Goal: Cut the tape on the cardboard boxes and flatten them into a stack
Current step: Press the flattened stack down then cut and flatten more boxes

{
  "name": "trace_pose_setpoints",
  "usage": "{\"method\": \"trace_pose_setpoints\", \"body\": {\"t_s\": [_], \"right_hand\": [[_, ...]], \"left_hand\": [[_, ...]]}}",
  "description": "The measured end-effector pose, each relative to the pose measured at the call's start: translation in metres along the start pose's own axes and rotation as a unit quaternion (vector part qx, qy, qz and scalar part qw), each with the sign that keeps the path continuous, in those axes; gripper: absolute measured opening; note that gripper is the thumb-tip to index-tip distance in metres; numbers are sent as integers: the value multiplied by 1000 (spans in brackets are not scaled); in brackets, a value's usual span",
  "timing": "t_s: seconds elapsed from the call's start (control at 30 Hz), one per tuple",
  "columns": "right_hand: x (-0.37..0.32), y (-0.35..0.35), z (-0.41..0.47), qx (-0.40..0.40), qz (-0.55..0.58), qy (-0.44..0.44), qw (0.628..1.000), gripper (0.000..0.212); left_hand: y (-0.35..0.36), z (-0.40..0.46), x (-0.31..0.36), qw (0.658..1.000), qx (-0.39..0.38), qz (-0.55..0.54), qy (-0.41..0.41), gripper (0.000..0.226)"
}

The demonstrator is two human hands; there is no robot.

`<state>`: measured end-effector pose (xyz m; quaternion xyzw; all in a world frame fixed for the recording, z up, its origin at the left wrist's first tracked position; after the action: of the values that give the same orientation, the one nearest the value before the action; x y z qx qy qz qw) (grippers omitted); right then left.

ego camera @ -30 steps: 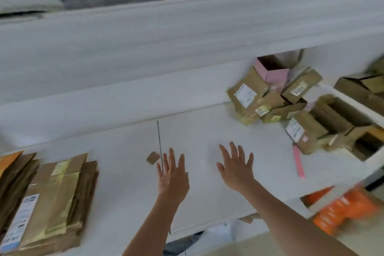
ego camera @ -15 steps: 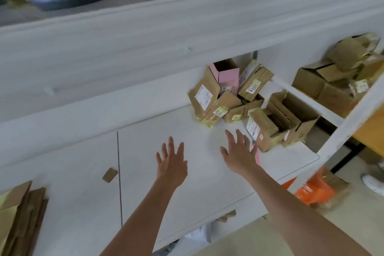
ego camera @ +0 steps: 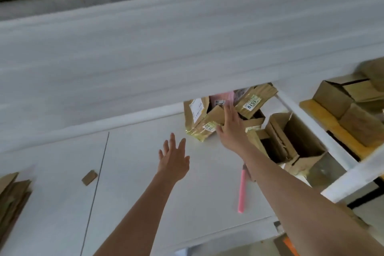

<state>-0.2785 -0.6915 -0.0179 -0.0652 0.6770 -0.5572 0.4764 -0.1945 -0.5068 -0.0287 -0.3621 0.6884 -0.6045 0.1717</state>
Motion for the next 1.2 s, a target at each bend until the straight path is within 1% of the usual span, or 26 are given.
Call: {"method": "trace_pose_setpoints", "body": {"t_s": [0.07,0.13,0.17,0.2,0.23,0.27,0.3,0.37,0.43,0.47,0.5,0.53,0.57,0.6,0.63,0.67,0.73,0.77,0.83,0.93,1.0,1.07,1.1,1.13,1.17,1.2], "right_hand": [[4,-1,16,-18,32,0,999,80],[4,1,27,-22,57,28,998,67],[4,4,30,-16,68,36,997,52],[4,9,30,-8,89,37,995,34],[1,12,28,-6,122,36,992,18],[-2,14,25,-5,156,30,987,15],[-4,17,22,-10,180,19,984,17],[-10,24,13,-38,217,5,975,14],[-21,32,2,-67,261,19,963,25],[-24,39,-2,-88,289,27,953,20],[-27,47,-7,-111,326,27,938,10],[-32,53,-13,-139,362,32,921,9],[-38,59,-19,-170,404,45,898,9],[-44,64,-26,-198,446,64,870,6],[-48,71,-33,-216,478,85,847,11],[-55,74,-42,-234,500,102,827,15],[-63,84,-58,-264,527,132,797,19],[-67,88,-66,-278,536,145,784,19],[-70,96,-81,-296,546,178,764,12],[-73,104,-98,-317,556,229,733,13],[-75,106,-105,-336,577,268,695,13],[-79,107,-111,-354,600,307,648,15],[-80,107,-114,-364,607,323,628,17],[-81,109,-118,-375,606,338,615,19],[-81,111,-122,-388,597,347,610,22],[-79,114,-126,-401,580,354,614,26]], "left_hand": [[4,1,8,1000,-3,-9,-22,62],[8,-3,12,999,-6,-20,-44,62],[9,-8,10,998,-8,-28,-57,62],[8,-13,7,997,-7,-37,-71,62],[7,-19,3,995,-6,-46,-85,62],[8,-25,-4,994,-3,-54,-100,62],[8,-31,-13,991,-4,-64,-118,62],[10,-41,-30,983,5,-99,-157,62],[11,-51,-44,966,28,-155,-203,62],[11,-57,-49,955,39,-192,-224,62],[12,-62,-54,940,53,-234,-244,62],[12,-68,-58,922,68,-281,-258,63],[10,-74,-62,900,82,-334,-267,70],[8,-81,-65,877,100,-382,-273,82],[7,-87,-69,854,117,-423,-281,92],[7,-93,-74,833,125,-456,-285,90],[3,-106,-78,784,129,-527,-303,65],[2,-112,-83,760,130,-554,-313,58],[2,-124,-90,727,132,-589,-328,57],[-5,-140,-99,679,169,-629,-339,56],[-12,-147,-106,653,218,-645,-331,54],[-19,-153,-114,627,286,-649,-324,46],[-22,-155,-118,621,308,-646,-319,42],[-24,-155,-120,624,317,-640,-317,39],[-27,-155,-121,634,311,-635,-314,40],[-28,-155,-118,646,296,-630,-314,43]]}}
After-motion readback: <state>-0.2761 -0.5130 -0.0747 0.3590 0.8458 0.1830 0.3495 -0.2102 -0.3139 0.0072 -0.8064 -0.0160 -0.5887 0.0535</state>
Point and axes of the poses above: each hand's wrist, its own z-axis towards the middle knuckle, its own y-axis out of the palm, x = y × z, the point moved 1 cm from there along z, towards the middle knuckle, and after that the axes turned 3 degrees about y, right-handed, at the moved point
